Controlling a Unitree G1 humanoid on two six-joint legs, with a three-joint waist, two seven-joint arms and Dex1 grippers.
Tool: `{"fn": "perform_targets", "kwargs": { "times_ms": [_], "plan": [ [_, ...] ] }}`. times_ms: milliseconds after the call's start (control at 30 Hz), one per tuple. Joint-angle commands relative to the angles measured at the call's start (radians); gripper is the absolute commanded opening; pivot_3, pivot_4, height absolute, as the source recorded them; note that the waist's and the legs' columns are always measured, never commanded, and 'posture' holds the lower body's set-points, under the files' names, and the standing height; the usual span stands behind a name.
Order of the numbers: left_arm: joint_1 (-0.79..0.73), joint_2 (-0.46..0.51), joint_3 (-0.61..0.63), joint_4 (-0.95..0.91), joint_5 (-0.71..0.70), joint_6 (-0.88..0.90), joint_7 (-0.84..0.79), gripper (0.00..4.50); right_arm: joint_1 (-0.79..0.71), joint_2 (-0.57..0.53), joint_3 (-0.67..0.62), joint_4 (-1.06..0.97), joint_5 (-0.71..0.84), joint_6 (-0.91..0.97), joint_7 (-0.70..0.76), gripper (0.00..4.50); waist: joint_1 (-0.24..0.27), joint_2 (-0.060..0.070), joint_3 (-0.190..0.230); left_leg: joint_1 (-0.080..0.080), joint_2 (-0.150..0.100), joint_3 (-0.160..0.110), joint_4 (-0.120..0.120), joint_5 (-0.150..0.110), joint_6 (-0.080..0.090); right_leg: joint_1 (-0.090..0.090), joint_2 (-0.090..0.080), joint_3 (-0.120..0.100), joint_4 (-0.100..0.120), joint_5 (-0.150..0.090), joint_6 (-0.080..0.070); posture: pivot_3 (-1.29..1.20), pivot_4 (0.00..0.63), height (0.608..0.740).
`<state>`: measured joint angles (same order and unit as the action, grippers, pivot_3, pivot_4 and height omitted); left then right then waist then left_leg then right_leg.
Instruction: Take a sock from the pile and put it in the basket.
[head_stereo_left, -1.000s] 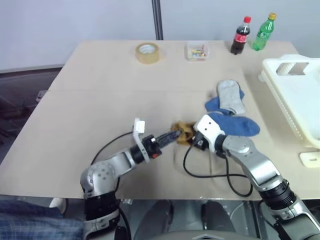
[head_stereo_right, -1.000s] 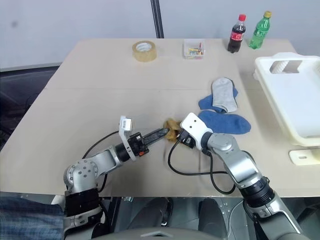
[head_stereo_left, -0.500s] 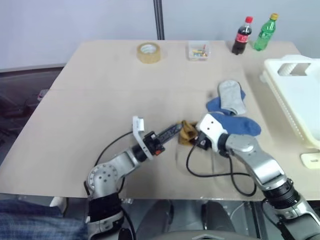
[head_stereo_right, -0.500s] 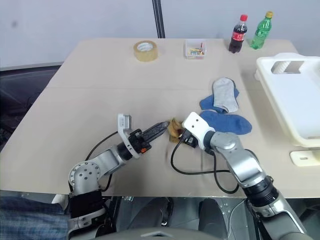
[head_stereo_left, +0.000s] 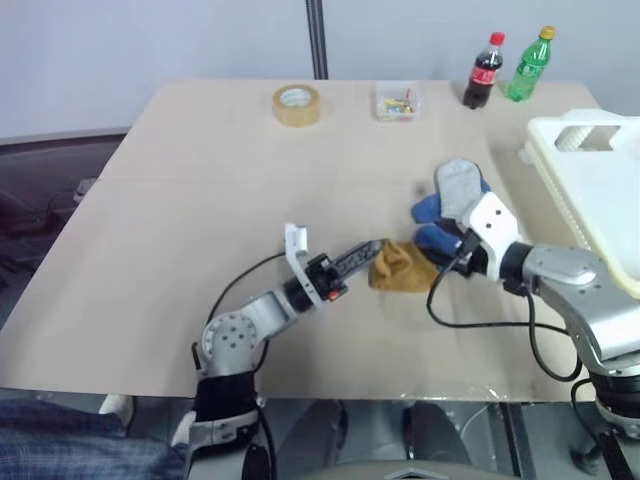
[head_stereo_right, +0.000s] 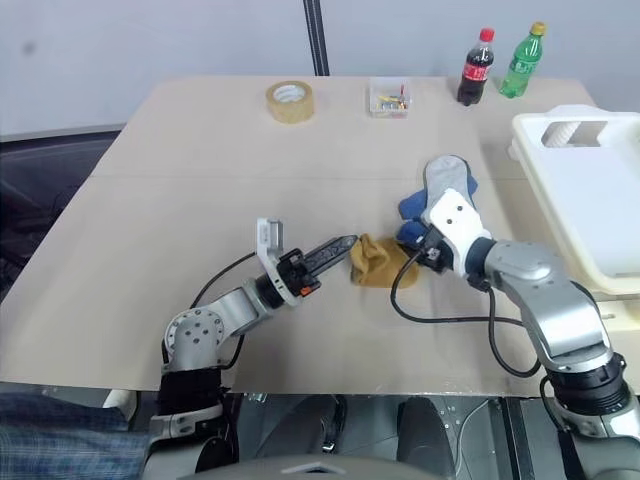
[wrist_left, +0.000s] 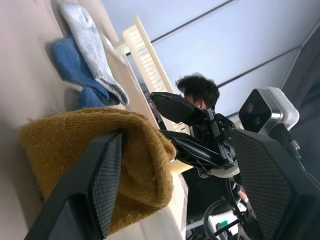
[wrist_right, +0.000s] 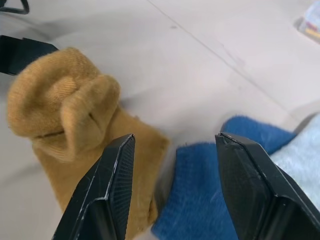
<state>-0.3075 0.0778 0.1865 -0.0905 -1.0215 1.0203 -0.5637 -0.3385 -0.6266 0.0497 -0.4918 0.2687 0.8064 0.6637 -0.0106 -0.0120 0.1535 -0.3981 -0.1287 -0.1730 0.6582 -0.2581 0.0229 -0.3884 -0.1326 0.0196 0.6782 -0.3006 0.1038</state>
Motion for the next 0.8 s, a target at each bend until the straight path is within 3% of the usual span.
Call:
{"fn": "perform_targets", "kwargs": {
  "times_ms": [33, 300, 633, 800],
  "plan": [
    [-0.021, 0.003, -0.035, 0.013, 0.008, -0.022, -0.039, 3.6, -0.031, 0.045, -0.069, -0.063, 0.088, 0.035, -0.015, 2.65, -0.002, 0.0, 0.0, 0.0, 0.0, 0.0, 0.0, 0.0, 0.0, 0.0, 0.0, 0.0, 0.0, 0.0, 0.0, 0.0, 0.15, 0.74],
    [-0.051, -0.013, -0.087, 0.114, 0.056, -0.078, -0.116, 3.6, -0.022, 0.16, -0.025, -0.021, 0.14, -0.018, -0.031, 2.65, 0.0, 0.0, 0.0, 0.0, 0.0, 0.0, 0.0, 0.0, 0.0, 0.0, 0.0, 0.0, 0.0, 0.0, 0.0, 0.0, 0.15, 0.74],
    [-0.033, 0.002, -0.059, 0.085, 0.011, -0.079, -0.169, 3.6, 0.012, 0.157, 0.076, 0.133, 0.044, -0.134, -0.038, 2.65, -0.003, 0.0, 0.0, 0.0, 0.0, 0.0, 0.0, 0.0, 0.0, 0.0, 0.0, 0.0, 0.0, 0.0, 0.0, 0.0, 0.15, 0.74],
    [-0.003, 0.037, -0.047, 0.026, -0.009, -0.073, -0.169, 3.6, 0.031, 0.143, 0.084, 0.149, 0.049, -0.061, -0.05, 2.65, -0.003, 0.0, 0.0, 0.0, 0.0, 0.0, 0.0, 0.0, 0.0, -0.001, 0.0, 0.0, 0.001, 0.0, 0.0, 0.0, 0.15, 0.74]
  ]
}}
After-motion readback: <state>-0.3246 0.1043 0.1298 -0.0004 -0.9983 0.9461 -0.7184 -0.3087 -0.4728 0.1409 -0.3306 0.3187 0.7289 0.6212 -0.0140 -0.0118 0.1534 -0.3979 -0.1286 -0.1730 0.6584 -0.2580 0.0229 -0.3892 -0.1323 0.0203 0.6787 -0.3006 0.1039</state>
